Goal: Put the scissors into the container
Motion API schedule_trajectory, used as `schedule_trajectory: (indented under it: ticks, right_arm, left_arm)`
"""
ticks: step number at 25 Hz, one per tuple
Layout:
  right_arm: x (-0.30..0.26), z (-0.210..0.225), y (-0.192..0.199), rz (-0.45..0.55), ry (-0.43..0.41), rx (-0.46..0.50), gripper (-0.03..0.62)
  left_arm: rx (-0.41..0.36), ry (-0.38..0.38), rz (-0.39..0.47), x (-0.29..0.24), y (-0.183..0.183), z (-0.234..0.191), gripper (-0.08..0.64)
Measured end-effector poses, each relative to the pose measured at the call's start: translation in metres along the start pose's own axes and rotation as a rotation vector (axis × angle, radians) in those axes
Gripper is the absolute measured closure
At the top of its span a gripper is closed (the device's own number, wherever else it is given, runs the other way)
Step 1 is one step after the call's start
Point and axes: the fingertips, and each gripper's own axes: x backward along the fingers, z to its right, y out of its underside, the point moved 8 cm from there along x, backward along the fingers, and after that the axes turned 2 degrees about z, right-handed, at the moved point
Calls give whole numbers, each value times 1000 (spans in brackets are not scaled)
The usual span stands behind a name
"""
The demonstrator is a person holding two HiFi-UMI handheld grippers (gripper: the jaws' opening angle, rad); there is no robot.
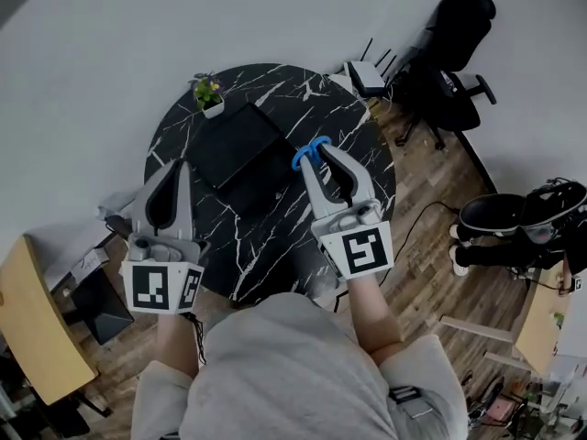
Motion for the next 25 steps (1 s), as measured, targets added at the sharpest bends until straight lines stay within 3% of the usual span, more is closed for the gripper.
schedule_trajectory:
  ticks: [6,10,16,25]
  right_arm:
    - [-27,-18,38,-131,-224,215,518]
    - [-42,-33,68,-138,-386,341,518]
    - [-51,-53,107,-228,-628,569,520]
    - [-63,-81,161,-302,-918,796,520]
  left_arm:
    - [-3,-67,-50,5,13,-11,502]
    - [-4,-94,-76,5,20,-18,502]
    - [3,-128,-112,11,30,-20,502]
    - [12,-184,-149,24,41,-26,502]
